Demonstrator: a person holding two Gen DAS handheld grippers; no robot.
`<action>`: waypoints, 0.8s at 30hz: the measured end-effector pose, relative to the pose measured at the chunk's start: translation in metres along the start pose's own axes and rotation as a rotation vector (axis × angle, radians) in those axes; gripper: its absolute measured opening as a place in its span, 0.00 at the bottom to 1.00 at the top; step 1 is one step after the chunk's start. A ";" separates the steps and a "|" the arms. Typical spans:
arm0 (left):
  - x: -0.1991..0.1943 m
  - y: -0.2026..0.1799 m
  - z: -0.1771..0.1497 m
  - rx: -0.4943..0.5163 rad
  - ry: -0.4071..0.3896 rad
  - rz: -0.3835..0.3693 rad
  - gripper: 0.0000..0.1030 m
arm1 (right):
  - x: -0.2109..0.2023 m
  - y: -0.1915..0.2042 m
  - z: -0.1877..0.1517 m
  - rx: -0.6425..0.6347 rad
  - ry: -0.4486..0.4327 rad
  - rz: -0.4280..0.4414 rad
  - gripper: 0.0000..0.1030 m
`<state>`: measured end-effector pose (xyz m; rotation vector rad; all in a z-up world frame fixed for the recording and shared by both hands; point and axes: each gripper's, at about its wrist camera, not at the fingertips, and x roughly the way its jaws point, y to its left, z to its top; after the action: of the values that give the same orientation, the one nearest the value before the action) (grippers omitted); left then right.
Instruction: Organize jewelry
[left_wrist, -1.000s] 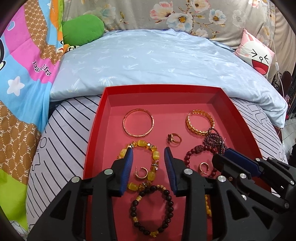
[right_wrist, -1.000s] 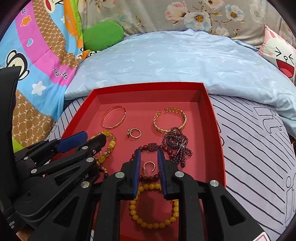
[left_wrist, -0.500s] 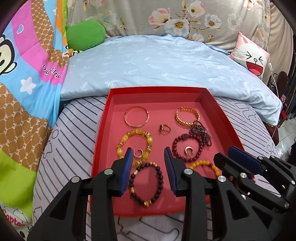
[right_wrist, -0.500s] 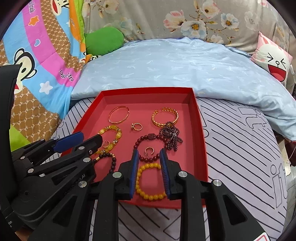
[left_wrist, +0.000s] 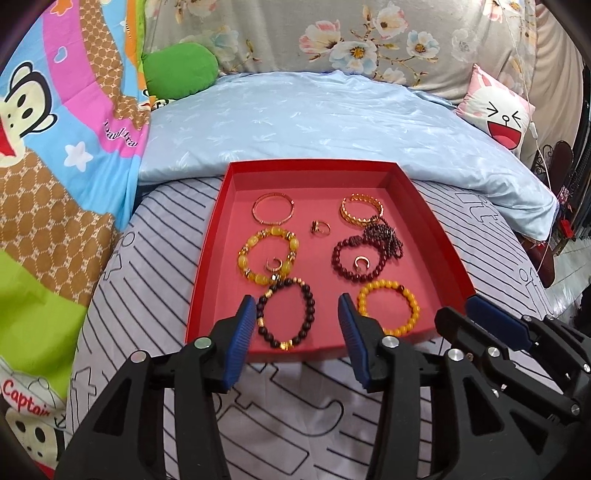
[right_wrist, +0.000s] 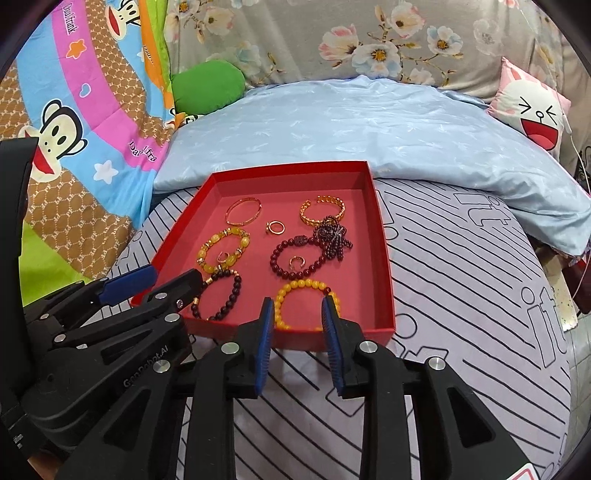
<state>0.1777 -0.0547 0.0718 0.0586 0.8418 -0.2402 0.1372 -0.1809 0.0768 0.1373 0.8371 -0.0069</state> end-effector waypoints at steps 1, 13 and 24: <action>-0.002 0.000 -0.003 0.000 -0.001 0.003 0.44 | -0.002 0.000 -0.002 0.001 0.000 -0.001 0.30; -0.014 -0.002 -0.026 -0.003 0.003 0.034 0.56 | -0.014 -0.001 -0.026 0.012 0.004 -0.022 0.31; -0.017 -0.002 -0.041 -0.004 0.009 0.077 0.69 | -0.019 -0.005 -0.045 0.021 0.004 -0.071 0.43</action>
<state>0.1360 -0.0468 0.0571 0.0877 0.8468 -0.1661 0.0911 -0.1817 0.0608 0.1275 0.8460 -0.0821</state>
